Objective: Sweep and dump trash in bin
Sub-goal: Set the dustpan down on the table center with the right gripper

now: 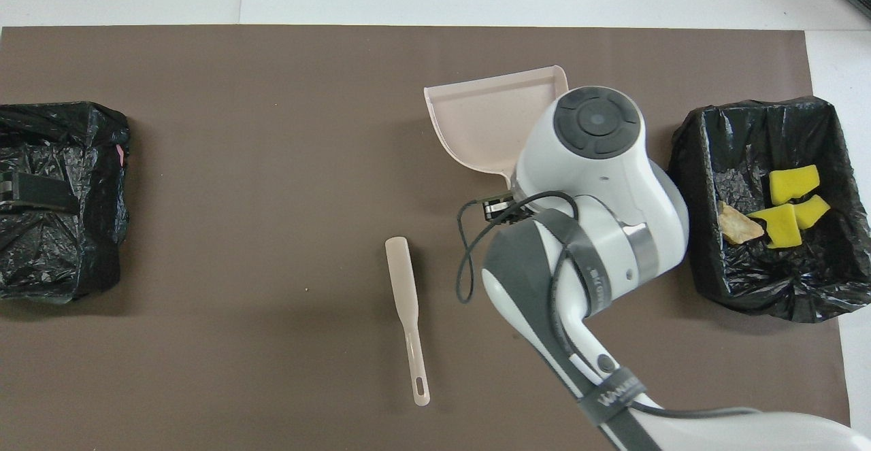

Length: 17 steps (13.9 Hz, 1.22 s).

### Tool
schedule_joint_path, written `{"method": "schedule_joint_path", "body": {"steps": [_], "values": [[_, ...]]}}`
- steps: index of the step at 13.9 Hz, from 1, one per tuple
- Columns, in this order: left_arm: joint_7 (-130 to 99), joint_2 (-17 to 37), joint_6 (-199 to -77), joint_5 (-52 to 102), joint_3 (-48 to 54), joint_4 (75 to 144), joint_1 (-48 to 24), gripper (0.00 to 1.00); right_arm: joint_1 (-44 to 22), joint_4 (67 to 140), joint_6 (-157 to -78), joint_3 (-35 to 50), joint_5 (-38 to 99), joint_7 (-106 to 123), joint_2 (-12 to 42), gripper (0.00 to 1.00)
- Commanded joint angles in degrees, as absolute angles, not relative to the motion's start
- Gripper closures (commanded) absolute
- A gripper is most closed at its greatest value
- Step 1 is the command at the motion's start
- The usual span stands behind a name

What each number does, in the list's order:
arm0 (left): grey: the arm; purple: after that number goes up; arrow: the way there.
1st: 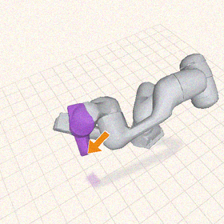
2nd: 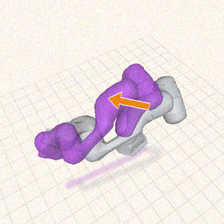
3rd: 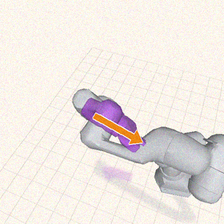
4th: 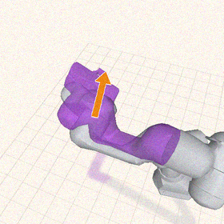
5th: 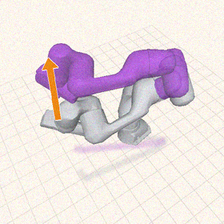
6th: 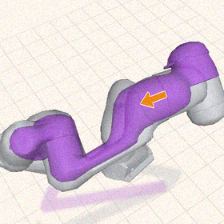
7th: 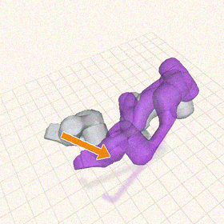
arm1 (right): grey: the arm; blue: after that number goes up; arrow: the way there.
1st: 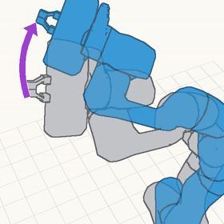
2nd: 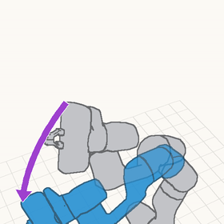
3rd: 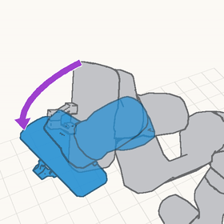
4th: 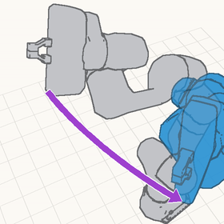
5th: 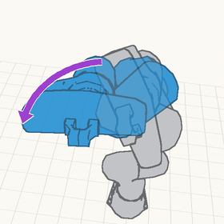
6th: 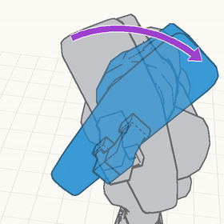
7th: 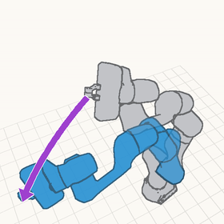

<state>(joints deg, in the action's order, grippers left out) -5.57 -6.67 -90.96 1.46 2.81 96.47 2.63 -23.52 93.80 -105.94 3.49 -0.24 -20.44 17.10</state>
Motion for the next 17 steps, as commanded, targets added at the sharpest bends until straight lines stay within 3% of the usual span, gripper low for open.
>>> {"method": "schedule_joint_path", "body": {"steps": [1, 3, 5, 7, 8, 9, 17], "values": [[-5.5, -7.2, -90.1, 0.6, 3.1, 96.6, 2.9, 0.0, -27.1, 79.8, -105.2, 3.3, 1.2, -26.8, 28.6, 1.0], [-5.5, -7.3, -90.0, 0.6, 3.1, 96.7, 3.0, 0.0, -30.7, 70.1, -104.9, 3.4, 1.6, -33.3, 37.0, 1.0], [-5.5, -7.3, -90.0, 0.6, 3.0, 96.8, 3.0, 0.0, -31.9, 66.0, -106.3, 3.7, 1.6, -36.4, 42.3, 1.0], [-5.5, -7.3, -90.1, 0.6, 3.0, 96.8, 3.0, 0.0, -33.0, 65.5, -107.7, 3.3, 0.9, -36.9, 44.1, 1.0], [-5.5, -7.3, -90.2, 0.6, 3.0, 96.8, 3.1, 0.0, -33.0, 65.7, -107.9, 3.3, 0.8, -36.9, 44.1, 0.95], [-5.5, -7.3, -90.2, 0.6, 3.0, 96.8, 3.1, 0.0, -33.0, 65.7, -107.8, 3.3, 0.7, -37.1, 44.1, 0.01], [-5.5, -7.5, -89.8, 0.6, 2.9, 96.8, 3.2, 0.0, -28.5, 66.4, -100.9, 2.5, 0.5, -29.2, 36.5, 0.0]]}}
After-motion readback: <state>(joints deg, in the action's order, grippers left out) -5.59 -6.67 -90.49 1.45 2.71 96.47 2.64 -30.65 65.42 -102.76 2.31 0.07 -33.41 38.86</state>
